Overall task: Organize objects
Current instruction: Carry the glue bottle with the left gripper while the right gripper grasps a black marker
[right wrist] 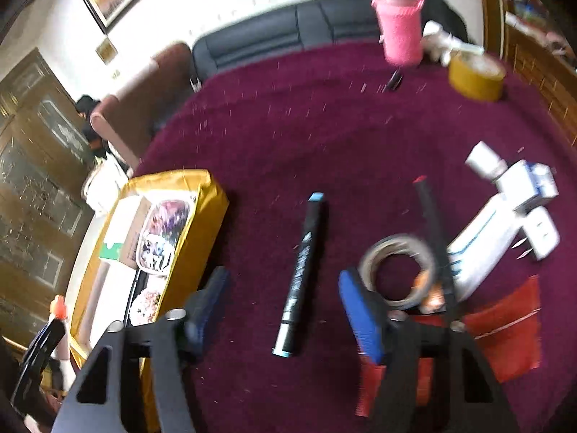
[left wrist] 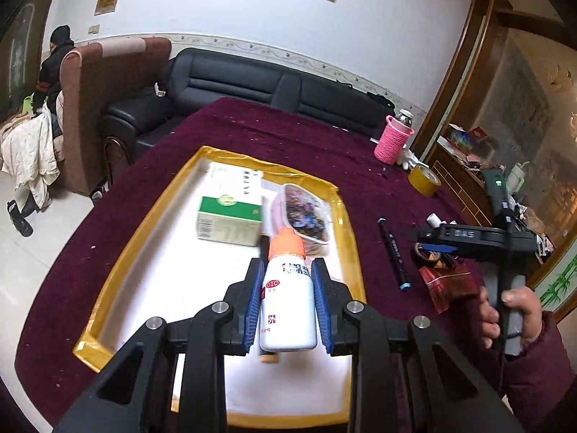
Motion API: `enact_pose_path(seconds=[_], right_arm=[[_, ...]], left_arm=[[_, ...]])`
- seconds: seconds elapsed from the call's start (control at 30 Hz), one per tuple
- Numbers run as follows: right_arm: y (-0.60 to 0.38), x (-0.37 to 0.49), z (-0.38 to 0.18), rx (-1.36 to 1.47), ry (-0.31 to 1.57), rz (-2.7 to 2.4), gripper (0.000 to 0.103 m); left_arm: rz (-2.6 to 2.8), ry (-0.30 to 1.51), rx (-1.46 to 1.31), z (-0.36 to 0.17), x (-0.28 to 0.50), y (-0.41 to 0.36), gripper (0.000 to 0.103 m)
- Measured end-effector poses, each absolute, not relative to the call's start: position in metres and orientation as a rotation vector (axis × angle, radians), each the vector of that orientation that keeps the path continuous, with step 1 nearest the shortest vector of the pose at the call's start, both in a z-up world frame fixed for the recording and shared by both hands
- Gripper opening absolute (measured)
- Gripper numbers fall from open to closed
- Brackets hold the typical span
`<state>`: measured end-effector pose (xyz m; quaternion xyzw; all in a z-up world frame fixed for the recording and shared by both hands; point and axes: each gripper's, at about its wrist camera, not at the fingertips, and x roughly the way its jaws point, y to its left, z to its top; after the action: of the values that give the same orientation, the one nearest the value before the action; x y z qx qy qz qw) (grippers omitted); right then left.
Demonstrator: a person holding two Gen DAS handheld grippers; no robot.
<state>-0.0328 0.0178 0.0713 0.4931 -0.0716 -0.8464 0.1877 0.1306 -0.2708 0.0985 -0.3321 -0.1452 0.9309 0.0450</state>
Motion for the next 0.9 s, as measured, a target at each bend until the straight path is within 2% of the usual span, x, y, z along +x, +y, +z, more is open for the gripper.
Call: enact_pose_path(seconds=[0.17,0.2,0.27,0.33,0.37,0.43,0.5,0.77,0.9], right_arm=[[-0.005,-0.04,0.056,1.456,-0.05,-2.461,0.062],[-0.012,-0.045,0.05,1.481,0.012,-2.491,0.059],[-0.014,-0.047,0.044,1.502,0.061,-2.503,0.048],[-0.018,-0.052,0.032,1.553,0.132,-2.529,0.033],[-0.017,-0.051,0.031,1.527,0.137,-2.556,0.031],[-0.016,-0.05,0.03,1.51,0.153,-2.57,0.021],[-0.012,-0.047,0.03,1.5,0.119,-2.571,0.016],[0.008,-0.03,0.043,1.422,-0.168,-2.484,0.016],[0.012,-0.017,0.06,1.371,-0.324,-2.395,0.017]], left_arm=[[2.832,-0.504,-1.029,0.087,0.131,-0.295,0.026],[2.828,-0.516,-1.038,0.083,0.13,-0.299,0.026],[2.822,-0.53,-1.056,0.078,0.129,-0.303,0.026],[2.811,-0.546,-1.071,0.074,0.127,-0.307,0.026],[2.808,-0.552,-1.077,0.072,0.126,-0.308,0.026],[2.806,-0.559,-1.089,0.069,0.125,-0.311,0.026],[2.803,-0.57,-1.095,0.068,0.124,-0.313,0.026],[2.791,-0.582,-1.157,0.062,0.115,-0.312,0.026],[2.832,-0.497,-1.204,0.065,0.109,-0.312,0.026]])
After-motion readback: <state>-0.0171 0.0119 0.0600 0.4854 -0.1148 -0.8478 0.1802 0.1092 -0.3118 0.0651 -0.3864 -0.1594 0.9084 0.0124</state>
